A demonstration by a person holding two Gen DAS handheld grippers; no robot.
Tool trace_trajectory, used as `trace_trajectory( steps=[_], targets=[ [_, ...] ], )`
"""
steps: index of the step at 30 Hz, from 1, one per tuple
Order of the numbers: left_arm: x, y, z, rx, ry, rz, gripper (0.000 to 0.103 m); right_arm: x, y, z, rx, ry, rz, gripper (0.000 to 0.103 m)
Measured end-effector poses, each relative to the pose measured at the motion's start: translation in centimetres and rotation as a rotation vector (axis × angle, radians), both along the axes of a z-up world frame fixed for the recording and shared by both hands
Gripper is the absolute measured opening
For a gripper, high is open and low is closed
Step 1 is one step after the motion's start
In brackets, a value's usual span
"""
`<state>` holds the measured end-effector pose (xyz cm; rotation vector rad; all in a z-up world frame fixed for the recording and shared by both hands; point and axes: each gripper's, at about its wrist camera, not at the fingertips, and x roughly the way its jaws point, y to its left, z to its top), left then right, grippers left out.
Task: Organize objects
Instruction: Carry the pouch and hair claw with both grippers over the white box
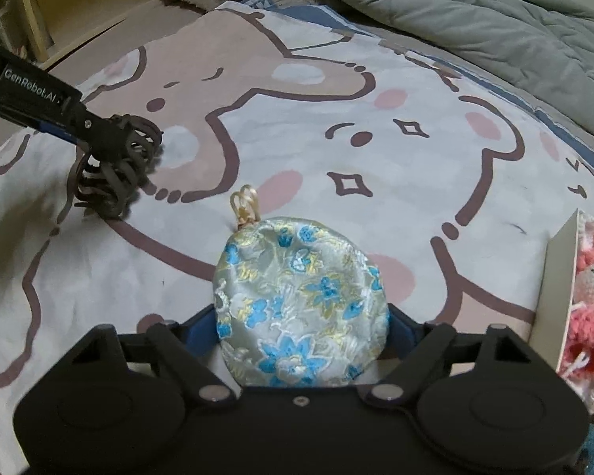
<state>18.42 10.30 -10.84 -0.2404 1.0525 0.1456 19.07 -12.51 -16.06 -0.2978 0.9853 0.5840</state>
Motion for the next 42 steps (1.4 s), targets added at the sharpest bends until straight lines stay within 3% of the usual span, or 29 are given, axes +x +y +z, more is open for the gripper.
trace_trajectory(
  steps=[25,30,42],
  targets=[
    [-4.8,-2.4,6.3,0.059,-0.175,-0.105,0.046,-2.4,-2.4,9.0,0.207,-0.127,-0.235,0.086],
    [-5.5,-3.4,7.4,0.103,-0.216,-0.147,0.046,-3.0,-2.9,10.5,0.211,-0.147,-0.268,0.086],
    [-6.1,-6.2,8.6,0.068,-0.26,-0.214,0.046,-5.1,-5.7,13.4,0.194,-0.186,-0.358,0.086]
  ],
)
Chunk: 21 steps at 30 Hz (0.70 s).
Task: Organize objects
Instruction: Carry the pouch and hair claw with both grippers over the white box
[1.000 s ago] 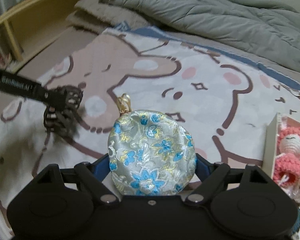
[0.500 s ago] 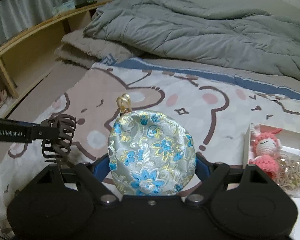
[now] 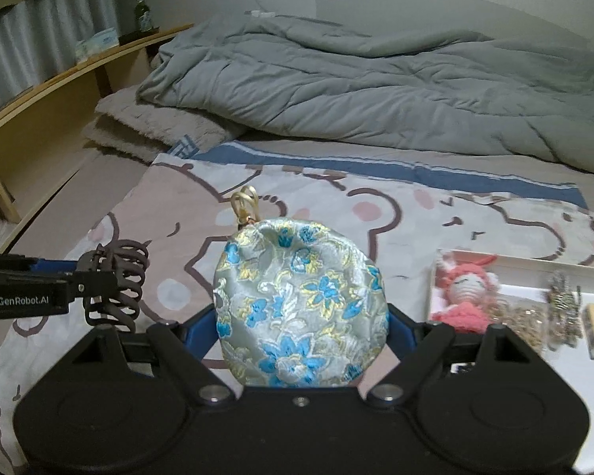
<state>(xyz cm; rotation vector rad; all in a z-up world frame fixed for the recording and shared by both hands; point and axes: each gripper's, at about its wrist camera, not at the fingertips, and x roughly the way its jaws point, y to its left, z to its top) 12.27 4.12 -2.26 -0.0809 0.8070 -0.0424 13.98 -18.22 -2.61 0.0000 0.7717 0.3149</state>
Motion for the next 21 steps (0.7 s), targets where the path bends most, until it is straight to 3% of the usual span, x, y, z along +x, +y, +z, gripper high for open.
trace_trajectory(
  steps=[21],
  targets=[
    [0.9,-7.9,1.2,-0.093,-0.06,-0.131,0.046,-2.2,-7.8,2.0,-0.015,-0.082,-0.15,0.086]
  ],
)
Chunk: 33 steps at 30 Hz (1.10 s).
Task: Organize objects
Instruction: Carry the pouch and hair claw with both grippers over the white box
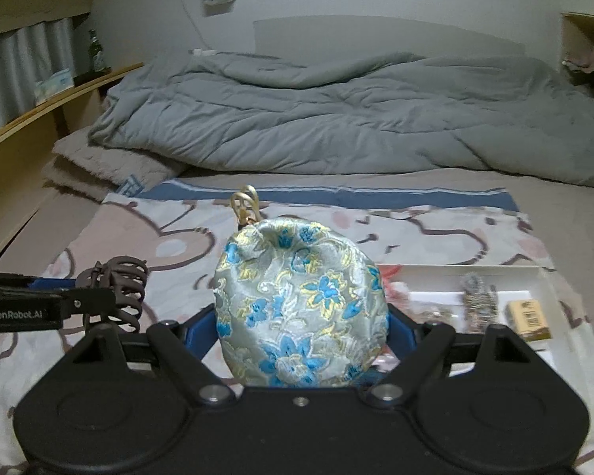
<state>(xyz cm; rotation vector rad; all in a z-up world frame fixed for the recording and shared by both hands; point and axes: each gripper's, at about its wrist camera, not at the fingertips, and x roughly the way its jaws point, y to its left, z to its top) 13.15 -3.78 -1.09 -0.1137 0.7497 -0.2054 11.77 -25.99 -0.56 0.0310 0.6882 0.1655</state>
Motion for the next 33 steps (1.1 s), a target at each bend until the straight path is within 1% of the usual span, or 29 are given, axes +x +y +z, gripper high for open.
trace_trajectory(
  steps=[5,9,12,15,19,26,28,31,33],
  targets=[
    [0.6,-2.4,0.2,-0.038,-0.02,-0.051,0.046,-0.3,-3.4,-0.2,-0.014,0.001,-0.056,0.086],
    [1.0,-4.3,0.1,-0.06,-0.013,-0.089,0.046,-0.6,-6.2,-0.5,-0.013,0.004,-0.105,0.086],
    [1.5,-5.7,0.1,-0.091,-0.012,-0.111,0.046,-0.9,-8.0,-0.8,-0.02,0.008,-0.132,0.086],
    [1.6,-7.4,0.4,-0.12,-0.043,-0.128,0.046,-1.0,-9.7,-1.2,-0.033,0.01,-0.16,0.086],
    [1.6,-10.0,0.8,-0.155,-0.055,-0.176,0.046,-1.3,-12.1,-1.8,-0.041,0.02,-0.206,0.086],
    [2.1,-15.4,0.5,-0.161,-0.049,-0.273,0.046,-1.5,-15.8,-3.2,-0.043,0.042,-0.277,0.086],
    [2.3,-16.7,0.1,-0.193,-0.046,-0.307,0.046,-1.5,-16.4,-3.7,-0.053,0.053,-0.29,0.086],
    [2.7,-18.4,-1.0,-0.271,-0.023,-0.352,0.046,-1.7,-17.5,-4.5,-0.066,0.071,-0.306,0.086],
    [2.8,-19.7,-1.7,-0.288,-0.013,-0.361,0.046,-1.8,-18.2,-5.0,-0.067,0.082,-0.32,0.086]
  ],
)
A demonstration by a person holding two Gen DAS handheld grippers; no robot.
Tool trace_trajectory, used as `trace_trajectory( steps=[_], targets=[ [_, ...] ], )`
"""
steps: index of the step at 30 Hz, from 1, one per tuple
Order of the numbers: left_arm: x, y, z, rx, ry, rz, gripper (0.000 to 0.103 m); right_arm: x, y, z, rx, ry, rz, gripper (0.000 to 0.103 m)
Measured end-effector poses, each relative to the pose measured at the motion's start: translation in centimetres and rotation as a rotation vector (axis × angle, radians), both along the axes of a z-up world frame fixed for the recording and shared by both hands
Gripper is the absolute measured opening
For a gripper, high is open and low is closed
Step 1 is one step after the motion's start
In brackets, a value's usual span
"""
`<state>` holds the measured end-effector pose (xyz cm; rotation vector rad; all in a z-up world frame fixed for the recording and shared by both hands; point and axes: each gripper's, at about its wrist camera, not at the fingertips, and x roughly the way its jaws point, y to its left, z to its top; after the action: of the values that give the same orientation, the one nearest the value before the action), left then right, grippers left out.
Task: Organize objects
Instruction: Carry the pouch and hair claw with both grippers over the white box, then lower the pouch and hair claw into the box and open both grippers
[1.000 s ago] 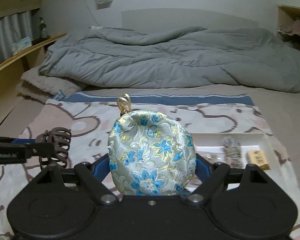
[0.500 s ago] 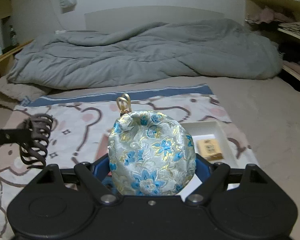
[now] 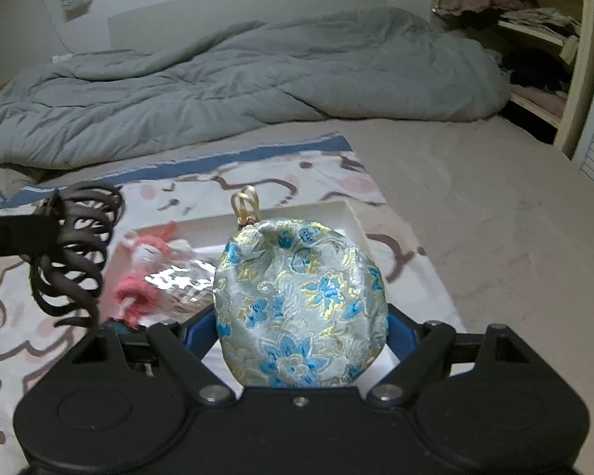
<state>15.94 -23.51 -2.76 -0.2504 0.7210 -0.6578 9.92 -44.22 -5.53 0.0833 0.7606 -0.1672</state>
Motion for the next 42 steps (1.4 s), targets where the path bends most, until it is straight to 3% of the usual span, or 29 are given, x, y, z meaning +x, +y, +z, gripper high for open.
trace_trajectory(
  steps=[10,19,22,26,42],
  targets=[
    [1.1,-4.0,-6.3,-0.04,0.15,-0.042,0.046,0.0,-2.4,-2.1,-0.002,0.047,-0.033,0.086],
    [1.9,-4.7,-9.3,0.054,0.219,-0.007,0.046,0.8,-2.1,-3.9,0.017,0.098,0.014,0.086],
    [2.1,-4.7,-9.7,0.074,0.226,0.003,0.047,1.2,-2.1,-4.3,0.019,0.121,0.011,0.089],
    [2.2,-4.8,-9.8,0.087,0.233,0.006,0.065,1.1,-2.2,-4.3,0.002,0.124,-0.015,0.094],
    [1.6,-4.0,-8.5,0.116,0.22,0.011,0.065,0.0,-2.6,-3.4,0.019,0.11,-0.029,0.094]
  ],
)
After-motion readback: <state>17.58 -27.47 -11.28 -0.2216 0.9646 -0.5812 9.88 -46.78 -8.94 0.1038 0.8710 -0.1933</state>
